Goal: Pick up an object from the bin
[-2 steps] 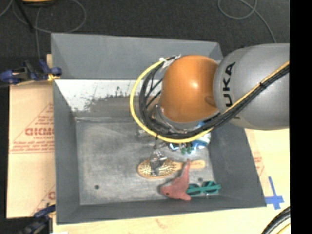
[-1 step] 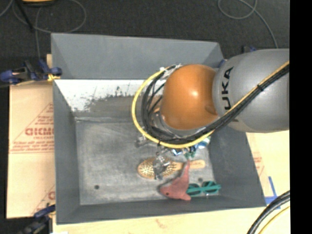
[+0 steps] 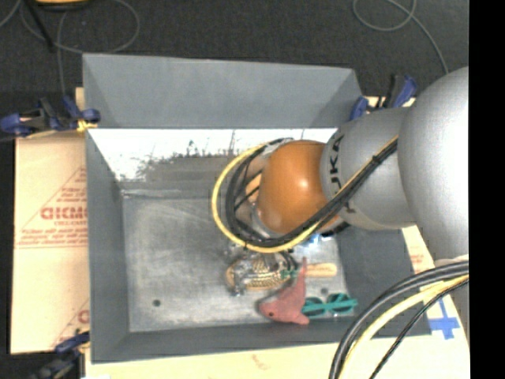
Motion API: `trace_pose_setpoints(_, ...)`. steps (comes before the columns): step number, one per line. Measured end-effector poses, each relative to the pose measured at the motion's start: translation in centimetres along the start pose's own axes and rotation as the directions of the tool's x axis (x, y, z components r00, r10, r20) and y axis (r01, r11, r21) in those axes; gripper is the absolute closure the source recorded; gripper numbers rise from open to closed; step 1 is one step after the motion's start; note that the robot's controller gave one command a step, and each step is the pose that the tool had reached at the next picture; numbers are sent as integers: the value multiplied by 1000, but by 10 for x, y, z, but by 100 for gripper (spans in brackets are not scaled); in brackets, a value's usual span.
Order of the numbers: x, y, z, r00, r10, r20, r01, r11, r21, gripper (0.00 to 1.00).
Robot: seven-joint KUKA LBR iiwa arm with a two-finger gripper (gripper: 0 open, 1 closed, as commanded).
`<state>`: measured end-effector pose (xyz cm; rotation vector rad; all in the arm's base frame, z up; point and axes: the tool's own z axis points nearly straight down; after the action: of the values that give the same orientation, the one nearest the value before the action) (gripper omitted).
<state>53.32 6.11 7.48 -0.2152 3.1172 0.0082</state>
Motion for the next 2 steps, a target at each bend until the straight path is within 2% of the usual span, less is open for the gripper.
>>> trace_pose_setpoints(1, 0, 0, 0, 1000, 0, 0, 0, 1000, 0, 100)
trace_pose_setpoints(2, -16, 4, -146, 999, -36, -12, 36, 999, 4, 100)
